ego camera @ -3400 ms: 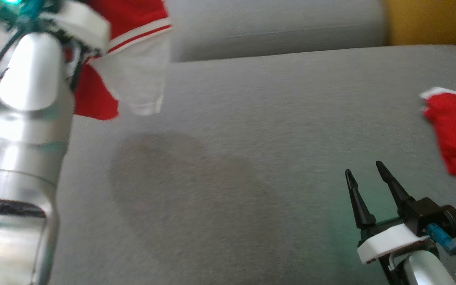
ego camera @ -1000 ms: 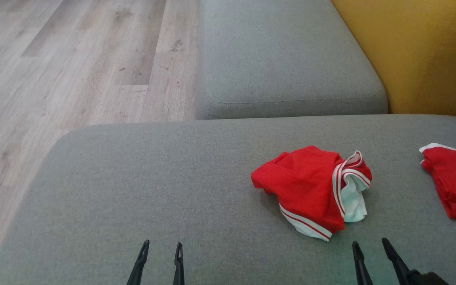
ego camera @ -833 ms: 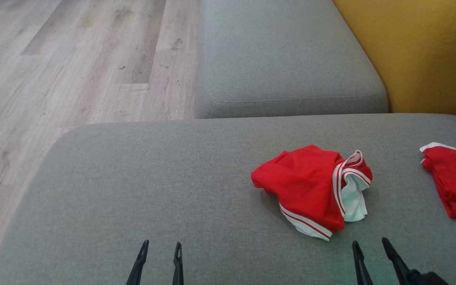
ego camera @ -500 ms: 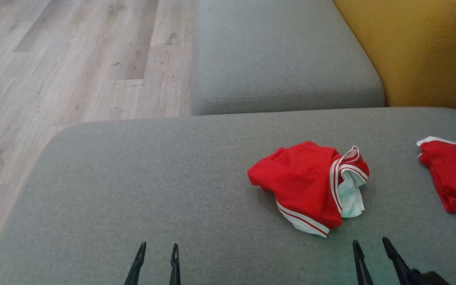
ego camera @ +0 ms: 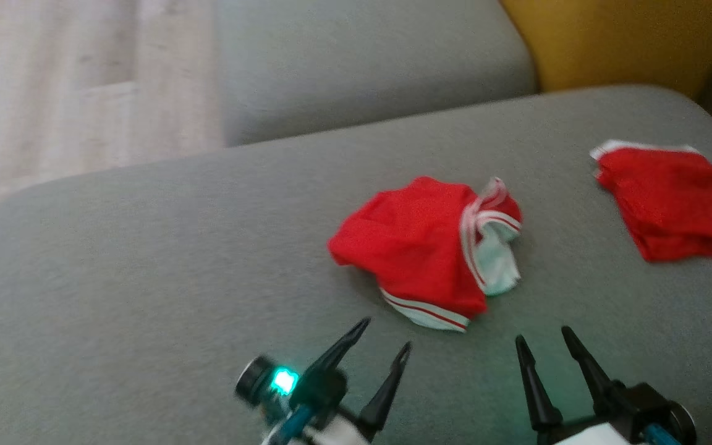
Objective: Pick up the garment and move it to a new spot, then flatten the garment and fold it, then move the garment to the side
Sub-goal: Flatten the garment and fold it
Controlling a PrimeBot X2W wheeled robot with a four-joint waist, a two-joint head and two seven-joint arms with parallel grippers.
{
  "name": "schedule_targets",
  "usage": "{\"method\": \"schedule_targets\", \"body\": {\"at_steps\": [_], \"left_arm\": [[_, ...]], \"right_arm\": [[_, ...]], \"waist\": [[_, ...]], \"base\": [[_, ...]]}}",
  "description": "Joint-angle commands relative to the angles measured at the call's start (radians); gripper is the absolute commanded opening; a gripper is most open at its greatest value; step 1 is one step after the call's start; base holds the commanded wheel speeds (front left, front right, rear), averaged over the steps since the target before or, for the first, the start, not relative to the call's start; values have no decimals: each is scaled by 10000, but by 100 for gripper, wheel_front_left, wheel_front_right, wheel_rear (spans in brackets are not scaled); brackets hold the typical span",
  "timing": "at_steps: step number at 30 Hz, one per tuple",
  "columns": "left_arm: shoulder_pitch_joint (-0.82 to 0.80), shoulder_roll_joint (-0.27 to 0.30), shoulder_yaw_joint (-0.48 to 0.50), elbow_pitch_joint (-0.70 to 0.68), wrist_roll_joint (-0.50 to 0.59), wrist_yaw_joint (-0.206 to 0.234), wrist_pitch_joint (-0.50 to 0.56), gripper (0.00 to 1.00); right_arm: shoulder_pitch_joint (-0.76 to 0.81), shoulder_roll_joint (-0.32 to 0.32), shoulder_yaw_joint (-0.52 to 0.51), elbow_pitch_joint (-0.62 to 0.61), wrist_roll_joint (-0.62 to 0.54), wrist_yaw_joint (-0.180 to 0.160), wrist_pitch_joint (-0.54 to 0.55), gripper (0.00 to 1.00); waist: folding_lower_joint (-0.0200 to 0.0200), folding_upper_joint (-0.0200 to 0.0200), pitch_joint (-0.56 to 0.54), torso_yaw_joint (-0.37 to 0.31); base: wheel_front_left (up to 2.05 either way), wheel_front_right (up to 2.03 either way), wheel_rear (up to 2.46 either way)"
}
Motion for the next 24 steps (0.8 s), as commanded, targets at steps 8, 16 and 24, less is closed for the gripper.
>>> {"method": "schedule_targets", "body": {"at_steps": [8, 16, 24], "left_arm": [[-3437, -56, -1859, 1271, -993, 265, -2, 100], [-5541, -57, -3917, 2859, -1873, 374, 785, 100], [-5950, -57, -4605, 4105, -2561, 1314, 1495, 0]], "right_arm": [[-1201, -207, 796, -490, 186, 67, -38, 100], [-1719, -95, 1104, -442, 471, 67, -38, 100], [-1832, -46, 1168, -361, 597, 67, -38, 100]], "waist": [[-2, 0, 2161, -2410], [-2, 0, 3288, -3610], [-2, 0, 3359, -3963]], "base": [[0, 0, 0], [0, 0, 0], [0, 0, 0]]}}
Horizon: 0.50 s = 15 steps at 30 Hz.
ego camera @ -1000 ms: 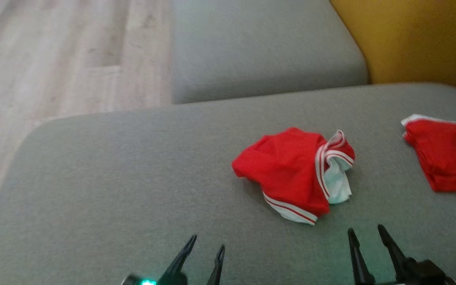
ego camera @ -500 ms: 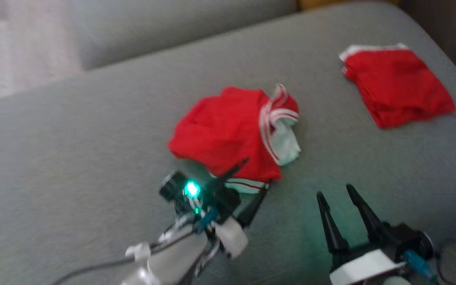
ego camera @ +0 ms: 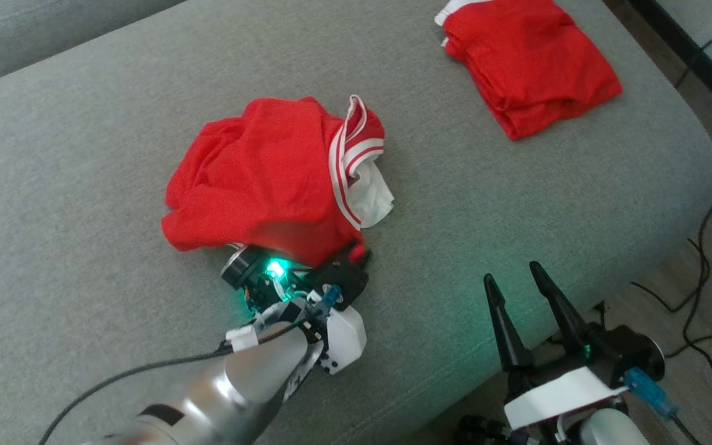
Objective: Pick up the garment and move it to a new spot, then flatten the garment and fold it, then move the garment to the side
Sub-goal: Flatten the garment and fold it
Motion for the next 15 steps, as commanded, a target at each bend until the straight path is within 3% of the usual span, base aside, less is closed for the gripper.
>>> {"method": "schedule_targets", "body": {"at_steps": [1, 5, 10, 15], "left_arm": [[-356, -18, 53, -139, -228, 50, -34, 0], [-285, -18, 66, -702, -1038, -215, -644, 0], [-669, -18, 900, -2231, -2878, -680, -1442, 0], [-2803, -18, 2796, -3232, -3096, -408, -1544, 0]], "right_arm": [[-82, -36, 172, -215, 53, 67, -38, 100], [-2, -32, 235, -132, 118, 67, -38, 100], [201, -30, 398, -44, 49, 67, -38, 100], [564, -29, 343, -79, -77, 67, -38, 100]], "waist": [[-2, 0, -105, -37], [-2, 0, -618, -19], [-2, 0, -1509, -161], [-2, 0, -2093, -167]], "base": [[0, 0, 0], [0, 0, 0], [0, 0, 0], [0, 0, 0]]}}
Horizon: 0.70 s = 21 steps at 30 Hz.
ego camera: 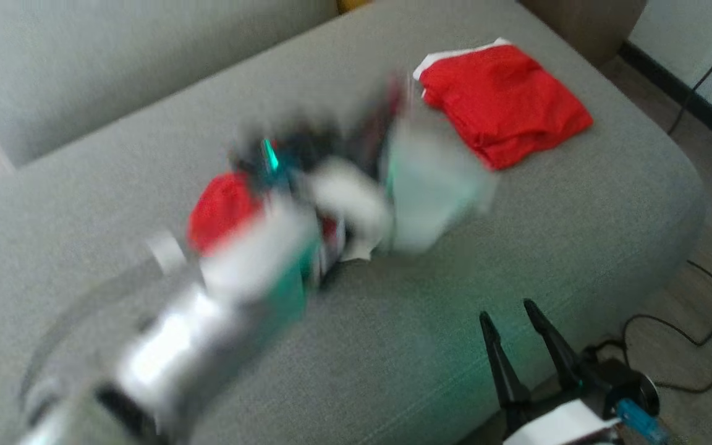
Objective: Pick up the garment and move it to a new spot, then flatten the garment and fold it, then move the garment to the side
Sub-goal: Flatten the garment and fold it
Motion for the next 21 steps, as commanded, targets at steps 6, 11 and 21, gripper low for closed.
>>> {"method": "schedule_targets", "body": {"at_steps": [6, 11, 21], "left_arm": [[-3354, 18, 3376, -360, 575, 9, -125, 0], [-3637, 199, 5646, 346, 597, -465, -126, 0], [212, 1935, 6658, 2204, 1286, -581, -127, 0]], "right_arm": [[101, -29, 120, -474, -43, 67, -38, 100], [223, -69, 133, -433, -108, 67, -38, 100], [-277, -88, -30, -684, -131, 67, -38, 100]], "waist": [[1, 0, -448, 107], [1, 0, -619, 643], [1, 0, 384, 2158]], "base": [[0, 0, 0], [0, 0, 0], [0, 0, 0]]}}
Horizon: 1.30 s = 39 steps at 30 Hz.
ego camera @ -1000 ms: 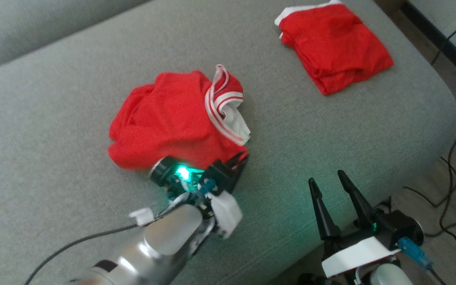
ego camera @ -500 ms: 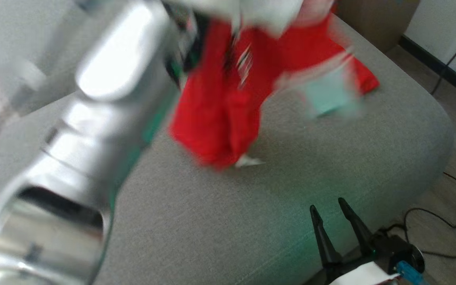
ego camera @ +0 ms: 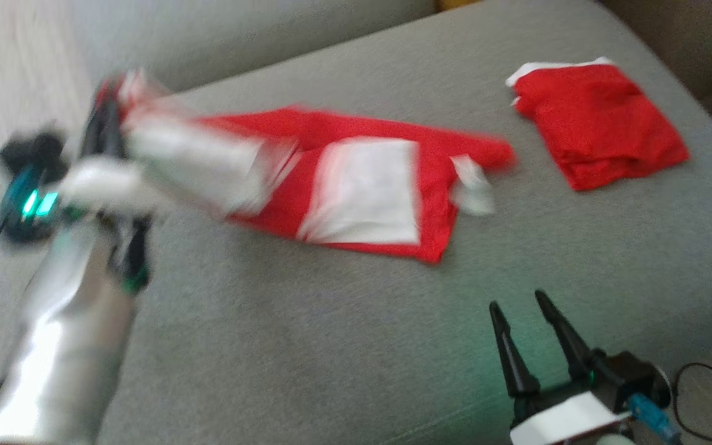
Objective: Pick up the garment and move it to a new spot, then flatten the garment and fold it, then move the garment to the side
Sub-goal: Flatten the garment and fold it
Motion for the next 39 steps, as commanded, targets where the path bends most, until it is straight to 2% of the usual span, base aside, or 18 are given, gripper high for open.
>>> {"method": "schedule_targets", "body": {"at_steps": [1, 2, 7, 9, 12, 15, 18, 22, 26, 27, 32, 35, 39], "left_arm": [[-60, 755, 534, -173, 291, 130, -50, 43], [232, 996, 655, -79, 405, 182, -50, 100], [909, 1879, 1377, -657, 1064, 429, -50, 100], [1007, 2068, 1365, -1137, 1535, 385, -50, 100], [964, 2267, 807, -2102, 2646, 195, -51, 100], [754, 2068, -129, -2695, 3429, -381, -46, 100], [301, 1633, -1206, -2919, 3773, -1112, 447, 100], [-411, 1088, -3019, -3098, 3917, -1476, 1602, 100], [-1302, 1007, -5784, -3456, 3075, -1496, 2609, 100], [-1302, 1007, -5784, -3456, 3075, -1496, 2609, 100], [-2609, 1422, -8445, -3635, 1654, -1499, 3422, 100], [-3025, 1640, -8996, -3555, 1161, -1499, 3637, 100], [-3037, 1793, -9138, -3584, 904, -1500, 3992, 100]], "right_arm": [[-549, -88, 227, -338, -35, 67, -38, 100], [-604, -98, 234, -325, -24, 67, -38, 100], [-666, -122, 171, -274, 14, 67, -38, 100], [-645, -117, 149, -251, 31, 67, -38, 100], [-667, -110, 186, -229, 40, 67, -38, 100], [-740, -104, 239, -193, 46, 67, -38, 100], [-813, -101, 267, -206, 60, 67, -38, 100], [-901, -92, 309, -232, 85, 67, -38, 100], [-1095, -73, 458, -233, 151, 67, -38, 100], [-1095, -73, 458, -233, 151, 67, -38, 100], [-1395, -43, 575, -193, 278, 67, -38, 100], [-1502, -28, 670, -160, 374, 67, -38, 100], [-1607, -21, 867, -201, 649, 67, -38, 100]], "waist": [[0, 0, 531, 495], [0, 0, 607, 574], [0, 0, 772, 1060], [0, 0, 731, 1250], [0, 0, 666, 1431], [0, 0, 604, 1479], [0, 0, 617, 1369], [0, 0, 829, 1000], [0, 0, 1290, 415], [0, 0, 1290, 415], [0, 0, 1908, -357], [0, 0, 2142, -778], [0, 0, 2441, -1196]], "base": [[0, 0, 0], [0, 0, 0], [0, 0, 0], [0, 0, 0], [0, 0, 0], [0, 0, 0], [0, 0, 0], [0, 0, 0], [0, 0, 0], [0, 0, 0], [0, 0, 0], [0, 0, 0], [0, 0, 0]]}}
